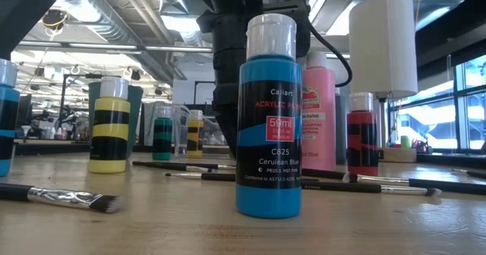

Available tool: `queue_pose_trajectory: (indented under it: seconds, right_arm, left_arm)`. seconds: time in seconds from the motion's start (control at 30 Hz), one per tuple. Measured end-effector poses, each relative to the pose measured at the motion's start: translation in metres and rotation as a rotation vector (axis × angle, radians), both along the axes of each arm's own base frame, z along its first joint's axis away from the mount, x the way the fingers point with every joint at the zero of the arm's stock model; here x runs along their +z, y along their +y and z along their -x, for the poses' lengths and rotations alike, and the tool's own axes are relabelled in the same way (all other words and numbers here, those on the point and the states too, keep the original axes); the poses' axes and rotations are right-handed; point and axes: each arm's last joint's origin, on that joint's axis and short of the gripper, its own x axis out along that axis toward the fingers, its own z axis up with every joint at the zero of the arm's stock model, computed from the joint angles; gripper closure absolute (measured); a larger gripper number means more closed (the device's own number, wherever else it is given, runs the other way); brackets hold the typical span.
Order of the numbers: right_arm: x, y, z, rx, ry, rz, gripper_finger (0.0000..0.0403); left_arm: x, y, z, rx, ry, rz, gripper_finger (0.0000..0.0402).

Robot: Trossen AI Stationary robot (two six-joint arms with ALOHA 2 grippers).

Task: Pick & Place Paint Supplies
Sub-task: Put the black paint brush into the green cup

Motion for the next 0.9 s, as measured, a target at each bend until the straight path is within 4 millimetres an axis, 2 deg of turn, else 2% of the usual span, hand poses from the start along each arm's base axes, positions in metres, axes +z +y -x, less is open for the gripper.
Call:
queue_pose_trajectory:
  seconds: [0.63,0.9]
  right_arm:
    - [0.0001,0.0002,-0.0002,0.0,-0.002,-0.003,0.0146]
    - [0.0001,0.0002,-0.0002,0.0,-0.002,-0.003,0.0146]
  left_arm:
    - [0.0001,0.0001,-0.0017,-0.006,-0.019,0.0,0.0193]
    - [0.0001,-0.0003,-0.0021,-0.008,-0.023,0.002,0.0237]
